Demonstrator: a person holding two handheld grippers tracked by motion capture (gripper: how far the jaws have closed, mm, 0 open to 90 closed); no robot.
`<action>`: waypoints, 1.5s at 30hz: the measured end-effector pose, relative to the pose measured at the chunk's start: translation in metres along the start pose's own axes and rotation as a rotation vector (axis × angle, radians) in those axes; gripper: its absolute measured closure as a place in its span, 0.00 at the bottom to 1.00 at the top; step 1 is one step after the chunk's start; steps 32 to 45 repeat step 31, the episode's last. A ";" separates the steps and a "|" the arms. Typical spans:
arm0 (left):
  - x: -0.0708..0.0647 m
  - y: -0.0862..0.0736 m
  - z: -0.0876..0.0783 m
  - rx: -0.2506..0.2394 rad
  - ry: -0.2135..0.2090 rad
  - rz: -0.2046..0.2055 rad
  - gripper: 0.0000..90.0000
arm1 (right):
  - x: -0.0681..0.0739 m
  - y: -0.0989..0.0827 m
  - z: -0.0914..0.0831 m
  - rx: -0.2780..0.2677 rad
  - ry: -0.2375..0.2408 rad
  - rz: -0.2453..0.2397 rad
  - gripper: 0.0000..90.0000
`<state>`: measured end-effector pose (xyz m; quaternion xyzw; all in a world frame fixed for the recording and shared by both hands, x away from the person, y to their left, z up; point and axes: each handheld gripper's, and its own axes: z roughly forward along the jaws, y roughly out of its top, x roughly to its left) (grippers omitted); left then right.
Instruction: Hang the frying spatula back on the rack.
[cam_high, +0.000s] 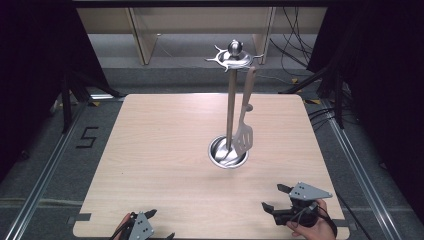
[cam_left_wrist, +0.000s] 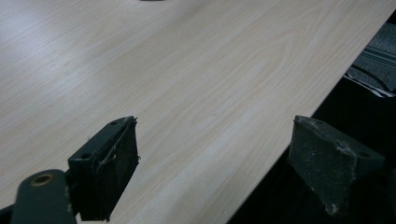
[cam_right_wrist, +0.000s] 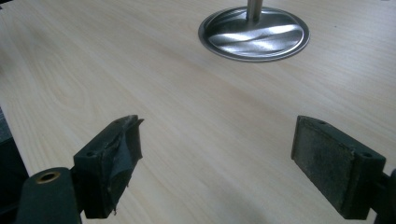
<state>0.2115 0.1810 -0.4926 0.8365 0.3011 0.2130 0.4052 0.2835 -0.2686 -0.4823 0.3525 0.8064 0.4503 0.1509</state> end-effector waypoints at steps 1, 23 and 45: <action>0.000 0.000 0.000 0.005 -0.002 0.014 0.17 | 0.001 -0.001 0.000 -0.010 0.005 0.002 0.19; 0.000 0.000 0.000 -0.007 0.003 -0.014 0.17 | 0.012 -0.016 -0.008 0.037 0.005 -0.015 0.19; -0.001 0.000 0.001 -0.014 0.008 -0.014 0.17 | 0.013 -0.016 -0.008 0.032 0.011 -0.022 0.19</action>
